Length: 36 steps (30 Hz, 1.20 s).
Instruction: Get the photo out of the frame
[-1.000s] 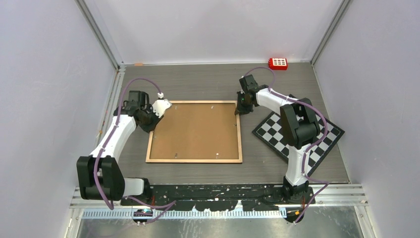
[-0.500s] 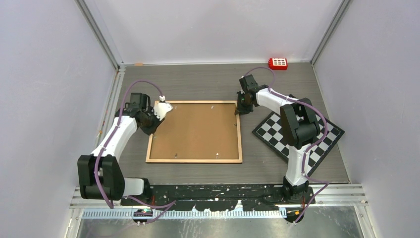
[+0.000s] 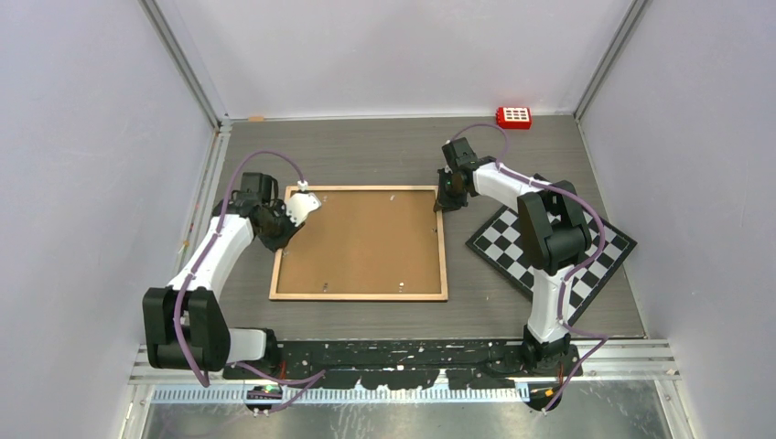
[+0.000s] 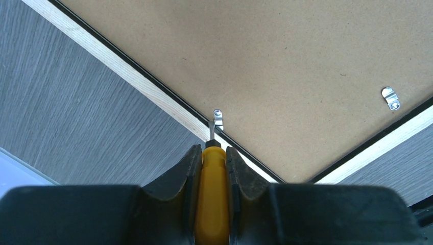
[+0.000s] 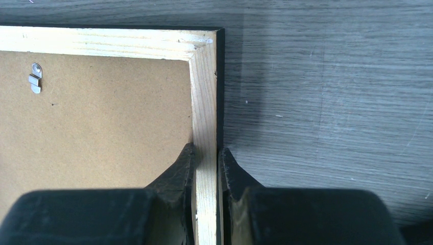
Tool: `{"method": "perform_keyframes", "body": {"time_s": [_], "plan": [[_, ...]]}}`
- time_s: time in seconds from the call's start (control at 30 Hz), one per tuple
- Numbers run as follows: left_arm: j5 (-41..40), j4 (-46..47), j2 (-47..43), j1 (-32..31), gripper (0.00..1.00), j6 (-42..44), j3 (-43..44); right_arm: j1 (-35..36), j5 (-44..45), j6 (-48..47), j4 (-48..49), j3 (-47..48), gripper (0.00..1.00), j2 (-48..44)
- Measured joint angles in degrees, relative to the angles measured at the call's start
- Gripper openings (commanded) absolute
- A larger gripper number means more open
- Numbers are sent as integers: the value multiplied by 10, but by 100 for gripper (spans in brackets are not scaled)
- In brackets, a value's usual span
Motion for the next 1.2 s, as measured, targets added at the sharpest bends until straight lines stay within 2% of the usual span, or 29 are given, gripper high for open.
{"method": "perform_keyframes", "body": {"time_s": [0.6, 1.2], "plan": [[5, -1, -9, -24, 0, -52, -5, 0, 0, 0, 0, 0, 1, 0], [0, 70, -24, -26, 0, -136, -35, 0, 0, 0, 0, 0, 0, 0]]}}
